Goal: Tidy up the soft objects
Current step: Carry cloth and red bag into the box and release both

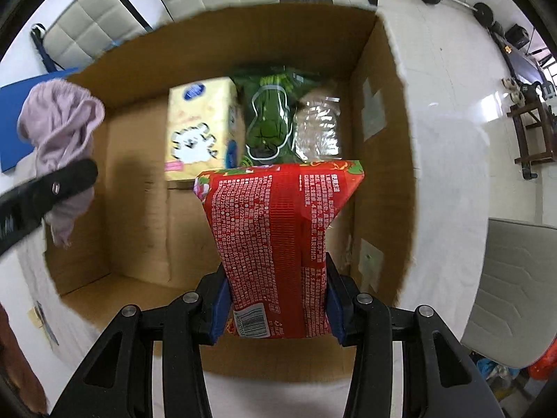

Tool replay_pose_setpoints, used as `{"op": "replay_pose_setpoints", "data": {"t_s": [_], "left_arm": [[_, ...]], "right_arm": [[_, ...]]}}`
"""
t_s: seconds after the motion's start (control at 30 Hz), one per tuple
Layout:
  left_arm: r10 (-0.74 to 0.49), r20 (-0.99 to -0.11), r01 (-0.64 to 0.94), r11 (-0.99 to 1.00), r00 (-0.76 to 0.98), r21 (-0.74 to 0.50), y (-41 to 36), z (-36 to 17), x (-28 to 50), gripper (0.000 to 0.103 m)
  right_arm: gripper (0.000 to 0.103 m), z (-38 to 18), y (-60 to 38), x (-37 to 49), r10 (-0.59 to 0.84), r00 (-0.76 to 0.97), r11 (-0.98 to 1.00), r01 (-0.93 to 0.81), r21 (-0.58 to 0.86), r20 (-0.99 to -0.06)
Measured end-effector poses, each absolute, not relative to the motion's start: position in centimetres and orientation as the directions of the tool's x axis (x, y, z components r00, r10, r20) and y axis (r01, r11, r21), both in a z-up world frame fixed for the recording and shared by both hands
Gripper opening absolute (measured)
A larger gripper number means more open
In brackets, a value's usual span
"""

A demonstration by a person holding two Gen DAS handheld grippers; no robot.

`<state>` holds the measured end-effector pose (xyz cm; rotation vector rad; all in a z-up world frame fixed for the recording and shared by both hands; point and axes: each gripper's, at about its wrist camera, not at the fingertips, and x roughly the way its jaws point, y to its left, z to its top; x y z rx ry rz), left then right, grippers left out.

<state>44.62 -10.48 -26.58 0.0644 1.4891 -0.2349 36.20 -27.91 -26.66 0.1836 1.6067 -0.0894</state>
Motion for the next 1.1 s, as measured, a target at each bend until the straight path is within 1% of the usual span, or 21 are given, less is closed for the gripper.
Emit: {"op": "replay_pose_setpoints", "data": {"t_s": [0.2,0.4,0.5,0.53,0.57,0.6,0.63,0.67,0.7,0.77,0.8,0.87,0.9,0.97,1.03,1.1], "left_arm": [[-0.098,-0.995,0.181,0.979,0.018,-0.093,-10.1,-29.7,47.3,0.039],[-0.108,-0.994,0.167,0.980,-0.023,-0.110,-9.7,-30.9,48.7,0.041],[-0.146,-0.988,0.096,0.984,-0.054,-0.151,-8.8,-31.4,49.3,0.042],[-0.155,-0.986,0.089,0.983,-0.060,-0.160,-8.8,-31.2,49.3,0.048],[-0.157,-0.986,0.091,0.983,-0.062,-0.162,-8.8,-31.2,49.4,0.057],[-0.149,-0.987,0.095,0.983,-0.059,-0.154,-8.8,-31.1,49.4,0.062],[-0.139,-0.989,0.099,0.985,-0.053,-0.144,-8.8,-30.9,49.5,0.071],[-0.132,-0.990,0.102,0.985,-0.044,-0.136,-8.7,-30.6,49.5,0.075],[-0.125,-0.991,0.105,0.986,-0.037,-0.129,-8.7,-30.3,49.5,0.076],[-0.113,-0.993,0.114,0.987,-0.031,-0.116,-8.7,-30.0,49.3,0.091],[-0.104,-0.994,0.119,0.987,-0.025,-0.107,-8.7,-29.7,49.2,0.093],[-0.093,-0.996,0.134,0.987,0.003,-0.091,-8.6,-28.9,48.8,0.099],[-0.088,-0.996,0.140,0.987,0.019,-0.085,-8.6,-28.5,48.5,0.099],[-0.078,-0.996,0.148,0.987,0.051,-0.070,-8.5,-27.5,47.8,0.101],[-0.068,-0.993,0.153,0.987,0.100,-0.052,-8.1,-26.4,46.7,0.103],[-0.071,-0.986,0.149,0.988,0.148,-0.049,-7.7,-25.3,45.3,0.103]], "right_arm": [[0.048,-29.8,-27.4,36.9,0.063,-0.094,0.987,0.153,0.048,-0.994],[0.049,-32.1,-27.1,37.1,0.070,-0.155,0.988,0.144,0.048,-0.985],[0.050,-32.9,-27.1,37.5,0.083,-0.181,0.988,0.144,0.057,-0.980],[0.053,-32.9,-26.9,37.5,0.076,-0.187,0.989,0.139,0.051,-0.979],[0.060,-32.7,-26.8,37.6,0.076,-0.179,0.989,0.139,0.051,-0.981],[0.064,-32.3,-26.8,37.6,0.073,-0.165,0.989,0.136,0.051,-0.983],[0.070,-32.0,-26.7,37.8,0.070,-0.158,0.990,0.133,0.049,-0.985],[0.071,-31.6,-26.6,37.9,0.071,-0.151,0.990,0.133,0.051,-0.986],[0.071,-31.3,-26.5,37.9,0.071,-0.144,0.990,0.132,0.052,-0.987],[0.072,-30.7,-26.3,38.0,0.060,-0.135,0.992,0.122,0.044,-0.989],[0.074,-30.4,-26.2,38.0,0.059,-0.131,0.992,0.120,0.043,-0.990],[0.087,-29.7,-25.8,38.0,0.054,-0.120,0.992,0.116,0.040,-0.991],[0.089,-29.4,-25.7,38.0,0.052,-0.112,0.992,0.117,0.039,-0.992],[0.099,-28.8,-25.4,37.8,0.056,-0.098,0.992,0.121,0.044,-0.994],[0.103,-28.2,-25.1,37.6,0.049,-0.086,0.991,0.125,0.038,-0.995],[0.103,-27.6,-25.1,37.3,0.042,-0.067,0.990,0.134,0.032,-0.997]]}}
